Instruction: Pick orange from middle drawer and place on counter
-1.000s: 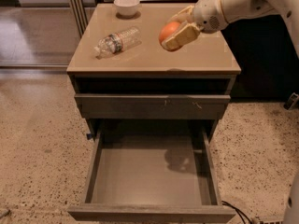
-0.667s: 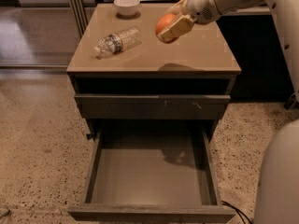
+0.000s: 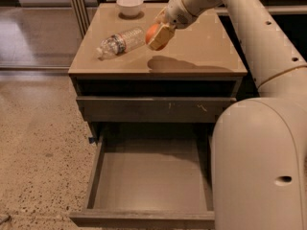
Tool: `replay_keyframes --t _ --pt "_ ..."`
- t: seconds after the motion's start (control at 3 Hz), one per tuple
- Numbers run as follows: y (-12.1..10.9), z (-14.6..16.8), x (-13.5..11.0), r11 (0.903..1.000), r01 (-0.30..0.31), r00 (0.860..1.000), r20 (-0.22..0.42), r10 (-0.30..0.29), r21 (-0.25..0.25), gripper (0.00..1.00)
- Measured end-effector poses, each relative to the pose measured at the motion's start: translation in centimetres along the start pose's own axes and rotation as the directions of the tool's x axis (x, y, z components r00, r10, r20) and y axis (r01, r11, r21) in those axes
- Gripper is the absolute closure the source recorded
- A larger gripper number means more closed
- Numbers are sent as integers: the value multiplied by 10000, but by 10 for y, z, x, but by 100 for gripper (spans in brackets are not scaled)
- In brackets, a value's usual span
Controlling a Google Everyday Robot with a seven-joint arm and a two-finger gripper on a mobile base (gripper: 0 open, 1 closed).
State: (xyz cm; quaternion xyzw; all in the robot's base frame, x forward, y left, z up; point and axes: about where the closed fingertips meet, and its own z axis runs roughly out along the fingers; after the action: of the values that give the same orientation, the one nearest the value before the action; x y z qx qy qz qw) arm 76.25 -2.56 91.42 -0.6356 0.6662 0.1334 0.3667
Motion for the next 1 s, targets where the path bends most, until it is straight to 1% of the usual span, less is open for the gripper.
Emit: replay_keyframes --t 0.33,0.67,1.0 --pt "13 31 7 9945 387 9977 -510 -438 -971 100" --pt "28 46 18 9844 351 9961 -743 -486 -1726 100" --pt "37 57 27 9771 281 9936 -1014 -505 -2109 100"
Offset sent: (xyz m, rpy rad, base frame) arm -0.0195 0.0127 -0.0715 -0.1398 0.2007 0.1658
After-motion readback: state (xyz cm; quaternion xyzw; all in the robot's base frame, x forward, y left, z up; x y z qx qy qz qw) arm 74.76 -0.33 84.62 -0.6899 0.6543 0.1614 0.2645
